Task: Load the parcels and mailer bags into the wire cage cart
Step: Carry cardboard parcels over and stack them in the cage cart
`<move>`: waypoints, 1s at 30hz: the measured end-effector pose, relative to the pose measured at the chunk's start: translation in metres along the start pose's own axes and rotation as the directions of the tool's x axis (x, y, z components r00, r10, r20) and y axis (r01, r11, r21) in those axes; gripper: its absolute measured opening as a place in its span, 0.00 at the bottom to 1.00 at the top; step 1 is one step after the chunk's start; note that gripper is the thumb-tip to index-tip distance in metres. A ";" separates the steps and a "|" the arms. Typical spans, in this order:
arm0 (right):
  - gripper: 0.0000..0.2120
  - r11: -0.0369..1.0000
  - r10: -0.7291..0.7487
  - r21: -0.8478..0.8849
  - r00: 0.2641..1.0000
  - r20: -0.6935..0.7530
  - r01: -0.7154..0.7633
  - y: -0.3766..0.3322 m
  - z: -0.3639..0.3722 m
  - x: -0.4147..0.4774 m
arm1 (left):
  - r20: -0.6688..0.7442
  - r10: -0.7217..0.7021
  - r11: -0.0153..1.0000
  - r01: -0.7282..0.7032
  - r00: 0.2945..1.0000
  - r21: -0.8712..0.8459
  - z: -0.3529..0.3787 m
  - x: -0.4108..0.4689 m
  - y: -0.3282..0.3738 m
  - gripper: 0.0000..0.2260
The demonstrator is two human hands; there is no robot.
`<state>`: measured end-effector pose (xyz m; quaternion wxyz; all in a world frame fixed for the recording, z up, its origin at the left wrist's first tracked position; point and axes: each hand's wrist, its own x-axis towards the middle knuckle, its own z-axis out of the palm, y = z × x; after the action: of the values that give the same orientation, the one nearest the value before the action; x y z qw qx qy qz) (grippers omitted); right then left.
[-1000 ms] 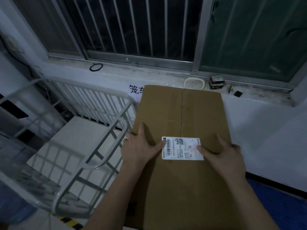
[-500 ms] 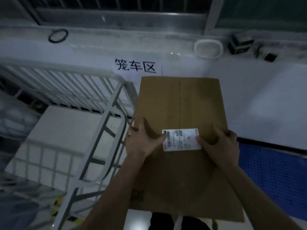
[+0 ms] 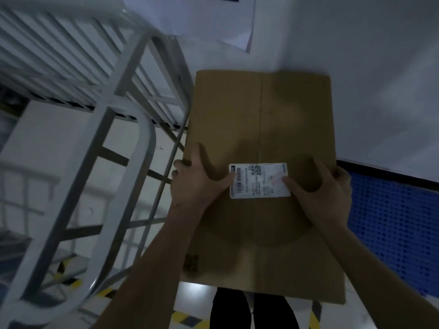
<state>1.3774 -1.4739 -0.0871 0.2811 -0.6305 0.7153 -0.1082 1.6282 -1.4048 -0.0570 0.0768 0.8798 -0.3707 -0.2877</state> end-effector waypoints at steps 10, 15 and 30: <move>0.44 0.986 -0.017 0.163 0.998 -0.067 0.028 0.005 0.088 0.003 | -0.129 0.046 0.999 -0.044 0.991 0.019 0.011 0.076 -0.032 0.54; 0.45 0.986 0.004 0.169 0.998 -0.070 0.008 0.006 0.117 0.015 | -0.179 0.087 0.992 -0.069 0.980 0.103 0.024 0.095 -0.048 0.51; 0.44 0.996 -0.024 0.082 0.997 -0.076 0.030 -0.004 0.147 0.026 | -0.162 0.095 0.992 -0.080 0.982 0.095 0.052 0.131 -0.087 0.56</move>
<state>1.4589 -1.4700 -0.2124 0.2788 -0.6235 0.7115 -0.1651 1.7252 -1.4299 -0.1884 0.0811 0.8861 -0.4137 -0.1928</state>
